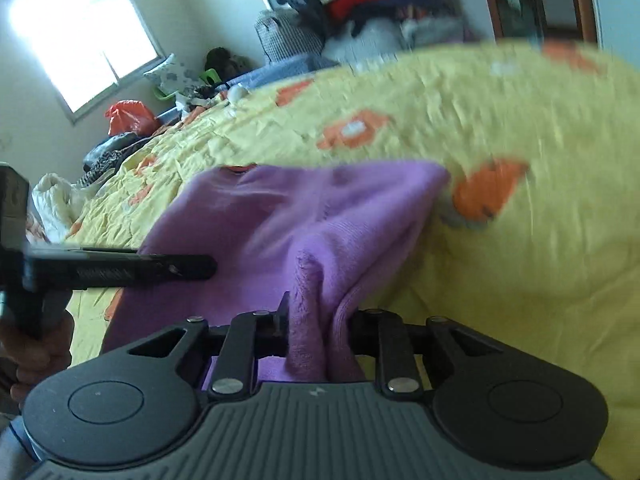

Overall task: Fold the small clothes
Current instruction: 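Grasp the sweater's folded edge with the left gripper while the right grasps beside it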

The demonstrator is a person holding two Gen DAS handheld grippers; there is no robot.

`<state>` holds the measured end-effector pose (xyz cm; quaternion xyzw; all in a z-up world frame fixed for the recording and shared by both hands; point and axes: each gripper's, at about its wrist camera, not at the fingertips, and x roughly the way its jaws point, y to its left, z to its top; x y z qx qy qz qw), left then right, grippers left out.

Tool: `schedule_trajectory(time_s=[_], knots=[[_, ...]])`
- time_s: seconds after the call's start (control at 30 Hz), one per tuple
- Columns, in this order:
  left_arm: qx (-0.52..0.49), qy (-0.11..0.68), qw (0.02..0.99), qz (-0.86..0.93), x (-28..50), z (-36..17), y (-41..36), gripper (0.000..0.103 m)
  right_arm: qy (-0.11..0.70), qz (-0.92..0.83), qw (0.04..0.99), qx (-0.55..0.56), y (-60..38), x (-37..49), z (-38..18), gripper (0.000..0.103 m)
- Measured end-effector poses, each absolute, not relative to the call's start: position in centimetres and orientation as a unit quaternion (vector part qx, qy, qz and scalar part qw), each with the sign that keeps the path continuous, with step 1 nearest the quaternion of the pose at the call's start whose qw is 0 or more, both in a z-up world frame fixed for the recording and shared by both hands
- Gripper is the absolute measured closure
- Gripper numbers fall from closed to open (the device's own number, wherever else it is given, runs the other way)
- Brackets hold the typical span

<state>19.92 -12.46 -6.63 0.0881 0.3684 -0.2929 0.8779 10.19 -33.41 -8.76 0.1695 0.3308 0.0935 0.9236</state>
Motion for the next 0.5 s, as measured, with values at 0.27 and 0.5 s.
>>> schedule_trajectory(time_s=[0.27, 0.5], knots=[[0.064, 0.322, 0.880, -0.343, 19.4, 1.1, -14.1, 0.077, 0.269, 0.075, 0.949, 0.150, -35.4, 7.6, -0.8, 0.082], [0.076, 0.389, 0.841, -0.368, 22.8, -0.8, -19.1, 0.053, 0.321, 0.003, 0.939, 0.127, -39.5, 9.0, -3.8, 0.053]])
